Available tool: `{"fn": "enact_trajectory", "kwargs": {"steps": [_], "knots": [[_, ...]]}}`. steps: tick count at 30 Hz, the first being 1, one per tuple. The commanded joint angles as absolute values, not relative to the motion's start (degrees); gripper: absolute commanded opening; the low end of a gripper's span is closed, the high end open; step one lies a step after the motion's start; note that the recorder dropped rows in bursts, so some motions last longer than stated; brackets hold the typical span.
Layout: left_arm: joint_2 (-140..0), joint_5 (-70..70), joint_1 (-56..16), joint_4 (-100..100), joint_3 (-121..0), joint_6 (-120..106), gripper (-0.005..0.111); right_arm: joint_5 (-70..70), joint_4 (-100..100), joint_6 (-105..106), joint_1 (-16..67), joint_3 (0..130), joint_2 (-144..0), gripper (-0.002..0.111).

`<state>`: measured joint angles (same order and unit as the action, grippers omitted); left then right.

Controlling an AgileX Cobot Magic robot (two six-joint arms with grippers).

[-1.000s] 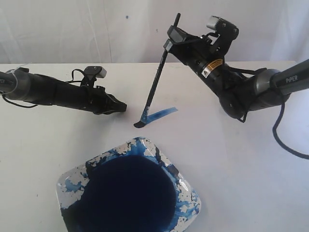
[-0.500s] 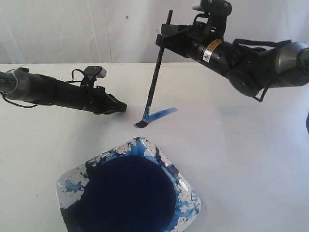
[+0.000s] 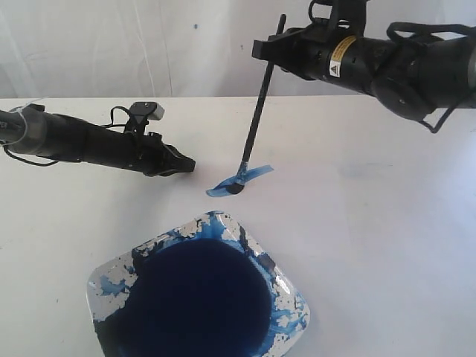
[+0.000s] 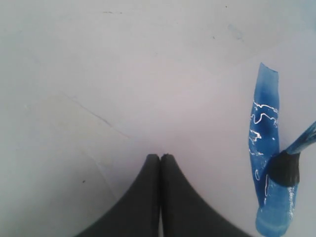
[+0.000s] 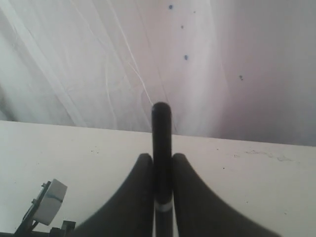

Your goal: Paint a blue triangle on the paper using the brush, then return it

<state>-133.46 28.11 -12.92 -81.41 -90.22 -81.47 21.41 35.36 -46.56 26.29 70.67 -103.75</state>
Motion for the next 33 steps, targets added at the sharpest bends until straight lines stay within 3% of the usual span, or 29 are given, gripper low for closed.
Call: {"fn": "enact_trajectory", "kwargs": {"steps": [1, 33], "knots": [[-133.51, 28.85, -13.12, -82.14, -90.36, -81.13, 0.0, 17.0, 39.58, -50.56, 26.25, 68.63, -100.95, 0.0], [-133.51, 28.85, -13.12, -82.14, -90.36, -81.13, 0.0, -5.86, 39.47, -49.26, 26.25, 61.51, -82.12, 0.0]]}}
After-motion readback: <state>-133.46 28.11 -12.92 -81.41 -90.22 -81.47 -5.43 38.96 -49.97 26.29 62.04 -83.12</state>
